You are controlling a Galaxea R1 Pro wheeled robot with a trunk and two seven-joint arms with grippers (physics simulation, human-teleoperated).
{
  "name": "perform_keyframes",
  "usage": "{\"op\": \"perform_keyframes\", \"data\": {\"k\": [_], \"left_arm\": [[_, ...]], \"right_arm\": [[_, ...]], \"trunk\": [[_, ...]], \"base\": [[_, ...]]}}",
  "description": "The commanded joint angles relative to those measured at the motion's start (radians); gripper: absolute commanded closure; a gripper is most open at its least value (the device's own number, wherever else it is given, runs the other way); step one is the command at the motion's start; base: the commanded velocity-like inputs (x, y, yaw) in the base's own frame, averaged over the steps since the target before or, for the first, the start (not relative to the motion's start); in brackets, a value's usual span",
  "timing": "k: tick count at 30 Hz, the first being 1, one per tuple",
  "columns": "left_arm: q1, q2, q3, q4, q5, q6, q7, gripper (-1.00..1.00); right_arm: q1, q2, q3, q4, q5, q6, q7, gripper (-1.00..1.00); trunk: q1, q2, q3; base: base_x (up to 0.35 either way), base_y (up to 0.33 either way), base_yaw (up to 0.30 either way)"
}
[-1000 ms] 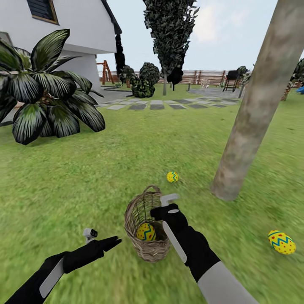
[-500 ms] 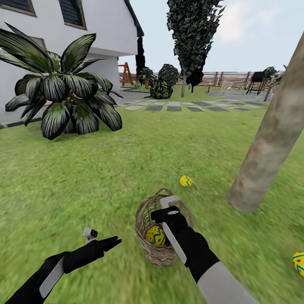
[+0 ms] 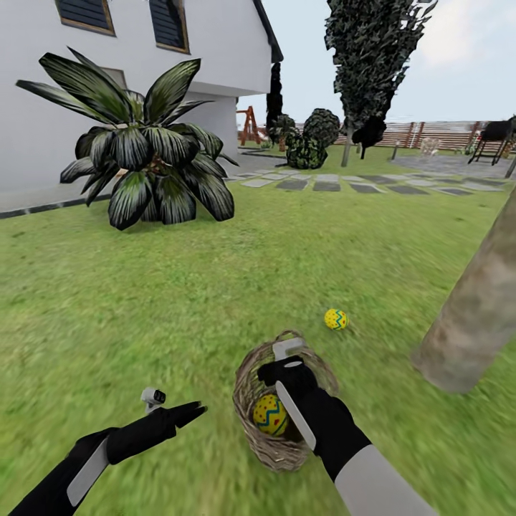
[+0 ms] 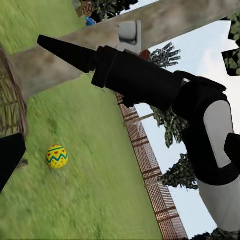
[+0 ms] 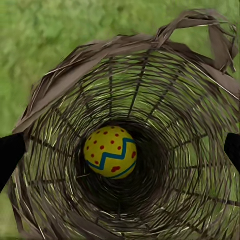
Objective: Take the three Easter eggs out of the wicker basket on the lawn in the garden, then place them on the lawn next to a single tree (choose any tree) so that all three eggs are next to the same tree and none are left in the basket.
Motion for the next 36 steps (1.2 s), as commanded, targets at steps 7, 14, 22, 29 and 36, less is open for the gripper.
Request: {"op": "perform_keyframes", "data": {"k": [7,14,22,29,36], "left_arm": [[-0.001,0.000,-0.008,0.001,0.008,0.010,0.000,-1.00],[-0.001,0.000,-0.011,0.001,0.008,0.010,0.001,-1.00],[-0.001,0.001,-0.006,0.000,0.008,0.010,-0.001,-1.00],[-0.001,0.001,-0.010,0.001,0.008,0.010,0.000,-1.00],[-0.001,0.000,-0.012,0.001,0.009,0.010,0.001,-1.00]], "right_arm": [[-0.001,0.000,0.005,0.045,-0.010,0.007,-0.009,-1.00],[-0.001,0.000,0.061,0.075,-0.010,0.006,-0.008,-1.00],[-0.001,0.000,0.059,0.087,-0.016,0.001,-0.005,-1.00],[-0.001,0.000,0.062,0.104,-0.012,-0.004,-0.004,-1.00],[-0.001,0.000,0.061,0.184,-0.017,-0.021,0.062,-1.00]], "trunk": [[0.000,0.000,-0.001],[0.000,0.000,-0.001],[0.000,0.000,-0.001],[0.000,0.000,-0.001],[0.000,0.000,-0.001]], "base": [[0.006,-0.015,0.280],[0.000,-0.230,0.274],[0.000,-0.293,0.143],[0.000,-0.162,0.006],[0.000,-0.109,0.000]]}}
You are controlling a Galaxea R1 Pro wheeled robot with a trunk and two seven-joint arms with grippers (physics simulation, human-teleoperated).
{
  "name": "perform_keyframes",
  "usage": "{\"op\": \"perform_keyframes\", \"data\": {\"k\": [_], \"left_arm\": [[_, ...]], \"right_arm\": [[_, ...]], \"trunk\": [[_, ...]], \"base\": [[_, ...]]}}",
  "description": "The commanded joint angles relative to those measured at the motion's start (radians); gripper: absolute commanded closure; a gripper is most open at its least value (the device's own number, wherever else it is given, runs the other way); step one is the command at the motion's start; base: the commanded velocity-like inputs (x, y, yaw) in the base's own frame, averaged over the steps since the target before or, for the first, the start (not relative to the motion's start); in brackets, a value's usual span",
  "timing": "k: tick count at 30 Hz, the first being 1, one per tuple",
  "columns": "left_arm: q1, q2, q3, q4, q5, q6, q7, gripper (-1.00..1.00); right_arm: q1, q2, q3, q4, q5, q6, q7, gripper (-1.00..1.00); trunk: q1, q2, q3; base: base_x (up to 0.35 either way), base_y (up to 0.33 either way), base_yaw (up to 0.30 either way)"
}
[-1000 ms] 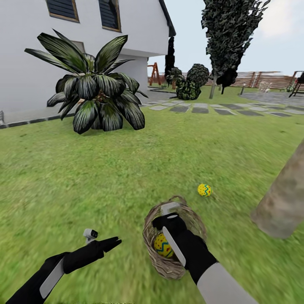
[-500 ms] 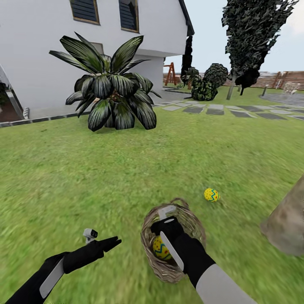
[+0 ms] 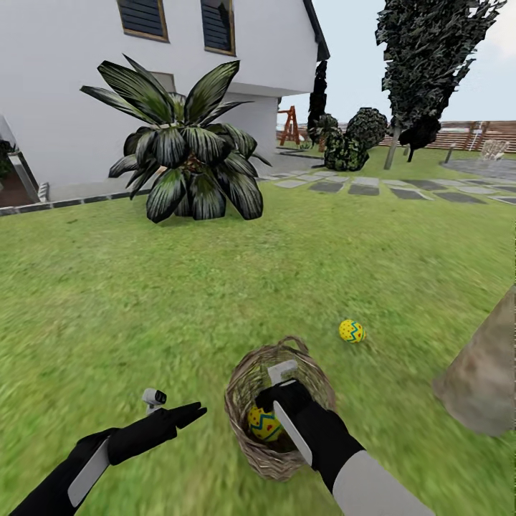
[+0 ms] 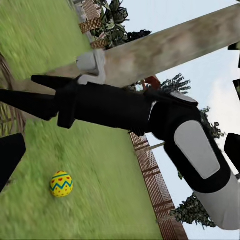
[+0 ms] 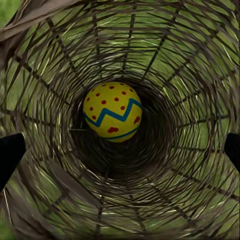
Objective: Take the three Easter eggs out of the wicker basket on the lawn in the garden, then place them on the lawn next to a single tree (choose any tree) so that all three eggs are next to the same tree and none are left in the basket.
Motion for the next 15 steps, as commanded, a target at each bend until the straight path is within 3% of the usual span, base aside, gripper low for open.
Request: {"op": "perform_keyframes", "data": {"k": [1,4,15], "left_arm": [[-0.001,0.001,-0.005,0.000,0.008,0.010,-0.001,-1.00],[-0.001,0.001,-0.005,0.001,0.010,0.010,-0.001,-1.00],[0.002,-0.014,-0.003,0.006,0.009,0.009,0.000,-1.00]], "right_arm": [[-0.001,0.000,0.002,0.003,-0.009,-0.001,0.014,-1.00],[-0.001,0.000,0.002,0.020,-0.005,-0.009,0.069,-1.00],[0.002,-0.005,-0.005,0.078,0.006,-0.004,0.069,-1.00]], "trunk": [[0.000,0.000,-0.001],[0.000,0.000,-0.001],[0.000,0.000,-0.003]], "base": [[0.000,-0.270,0.000],[0.000,-0.114,0.036],[0.000,-0.004,0.024]]}}
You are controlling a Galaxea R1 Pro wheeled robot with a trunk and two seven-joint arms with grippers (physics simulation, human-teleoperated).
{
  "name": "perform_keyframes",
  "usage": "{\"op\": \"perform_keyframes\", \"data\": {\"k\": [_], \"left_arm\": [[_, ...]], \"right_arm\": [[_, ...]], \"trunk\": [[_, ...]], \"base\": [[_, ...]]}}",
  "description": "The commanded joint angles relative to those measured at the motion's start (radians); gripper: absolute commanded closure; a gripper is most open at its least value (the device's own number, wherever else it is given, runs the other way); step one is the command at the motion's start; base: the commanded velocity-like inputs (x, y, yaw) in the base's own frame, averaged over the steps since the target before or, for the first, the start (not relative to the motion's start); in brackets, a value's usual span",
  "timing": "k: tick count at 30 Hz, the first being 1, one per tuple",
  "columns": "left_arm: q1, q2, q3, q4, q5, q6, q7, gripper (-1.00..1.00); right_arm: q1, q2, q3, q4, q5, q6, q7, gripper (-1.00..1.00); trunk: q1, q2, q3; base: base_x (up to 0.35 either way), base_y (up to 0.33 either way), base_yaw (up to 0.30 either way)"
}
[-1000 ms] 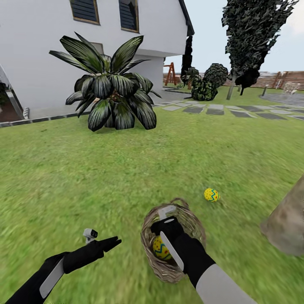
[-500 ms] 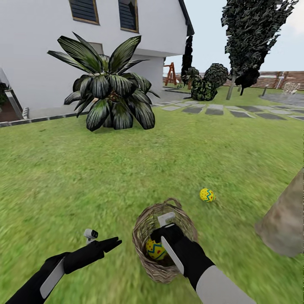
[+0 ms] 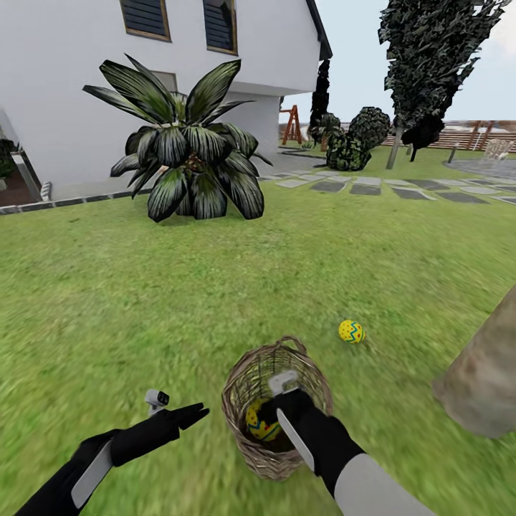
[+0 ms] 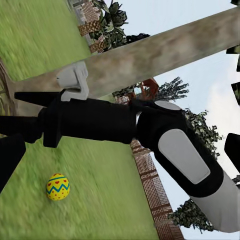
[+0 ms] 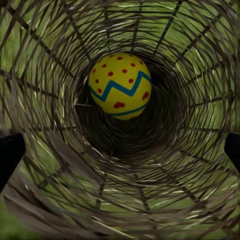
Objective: Take the three Easter eggs out of the wicker basket on the lawn in the garden, then place them on the lawn next to a single tree (choose any tree) so that all three eggs are next to the same tree and none are left in the basket.
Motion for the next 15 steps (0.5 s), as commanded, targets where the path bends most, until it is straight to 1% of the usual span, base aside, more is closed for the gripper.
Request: {"op": "perform_keyframes", "data": {"k": [1,7,15], "left_arm": [[-0.001,-0.002,-0.004,0.000,0.008,0.011,0.000,-1.00],[-0.001,-0.006,-0.004,0.000,0.008,0.011,0.000,-1.00],[-0.001,-0.007,-0.004,0.000,0.007,0.011,0.002,-1.00]], "right_arm": [[-0.001,-0.006,0.003,0.002,-0.011,0.003,-0.009,-1.00],[-0.001,-0.040,0.003,0.003,-0.012,0.003,-0.007,-1.00],[-0.001,-0.043,0.004,0.004,-0.012,0.003,-0.007,-1.00]], "trunk": [[0.000,0.000,-0.001],[0.000,0.000,-0.003],[0.000,0.000,-0.014]], "base": [[0.000,0.000,0.000],[0.000,0.000,0.000],[0.000,0.000,0.000]]}}
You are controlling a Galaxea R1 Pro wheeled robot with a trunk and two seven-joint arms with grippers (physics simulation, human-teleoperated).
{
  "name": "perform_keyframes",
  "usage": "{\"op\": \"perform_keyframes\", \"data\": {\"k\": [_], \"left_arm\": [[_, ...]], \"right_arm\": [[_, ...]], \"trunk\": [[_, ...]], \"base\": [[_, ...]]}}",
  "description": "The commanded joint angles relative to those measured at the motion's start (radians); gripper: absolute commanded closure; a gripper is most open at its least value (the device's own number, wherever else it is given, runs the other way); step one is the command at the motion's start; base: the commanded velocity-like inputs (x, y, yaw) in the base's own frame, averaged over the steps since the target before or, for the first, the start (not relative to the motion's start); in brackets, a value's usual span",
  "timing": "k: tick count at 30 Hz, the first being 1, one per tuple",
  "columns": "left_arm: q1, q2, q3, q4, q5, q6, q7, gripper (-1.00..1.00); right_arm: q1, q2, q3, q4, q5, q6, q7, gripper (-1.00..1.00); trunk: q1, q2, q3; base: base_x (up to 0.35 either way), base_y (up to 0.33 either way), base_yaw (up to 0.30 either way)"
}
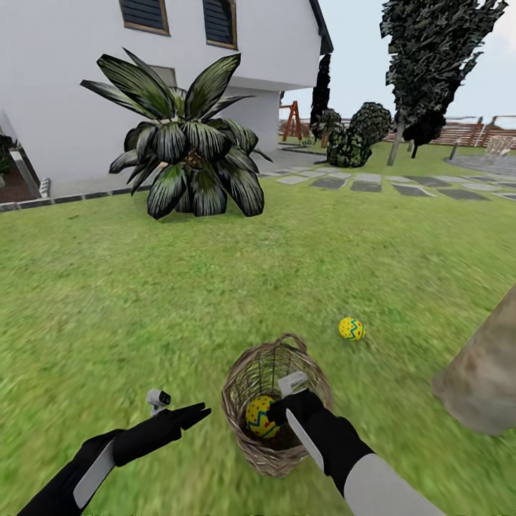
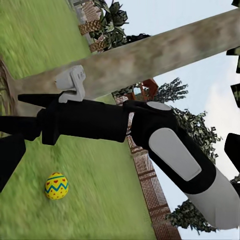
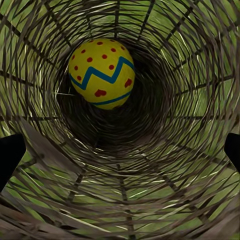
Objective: Take the three Easter eggs out of the wicker basket on the lawn in the garden, then place them on the lawn next to a single tree (choose any tree) so that all three eggs are next to the same tree and none are left in the basket.
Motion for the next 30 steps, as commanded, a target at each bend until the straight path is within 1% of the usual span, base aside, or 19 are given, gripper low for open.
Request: {"op": "perform_keyframes", "data": {"k": [1,8,12,17,24,30], "left_arm": [[-0.001,0.001,-0.005,0.000,0.009,0.010,0.000,-1.00],[-0.001,0.001,-0.005,0.000,0.008,0.010,0.000,-1.00],[-0.001,0.000,-0.006,0.000,0.005,0.010,0.003,-1.00],[-0.001,-0.004,-0.006,0.000,0.003,0.010,0.003,-1.00],[-0.001,-0.005,-0.006,0.000,0.004,0.009,0.002,-1.00],[-0.001,-0.005,-0.007,0.001,0.004,0.009,0.003,-1.00]], "right_arm": [[-0.001,-0.001,0.004,-0.001,-0.010,0.003,-0.009,-1.00],[-0.001,0.001,0.004,0.001,-0.012,0.003,-0.009,-1.00],[-0.001,0.001,0.004,0.001,-0.012,0.003,-0.009,-1.00],[-0.001,0.001,0.004,0.001,-0.012,0.003,-0.009,-1.00],[-0.001,0.001,0.004,0.002,-0.012,0.003,-0.009,-1.00],[-0.001,0.001,0.004,0.001,-0.012,0.003,-0.009,-1.00]], "trunk": [[0.000,0.000,-0.002],[0.000,0.000,-0.013],[0.000,0.000,-0.019],[0.000,0.000,-0.027],[0.000,0.000,-0.037],[0.000,0.000,-0.044]], "base": [[0.000,0.000,0.000],[0.000,0.000,0.012],[0.002,-0.020,0.093],[0.080,-0.169,0.137],[0.020,-0.037,0.154],[0.055,-0.115,0.180]]}}
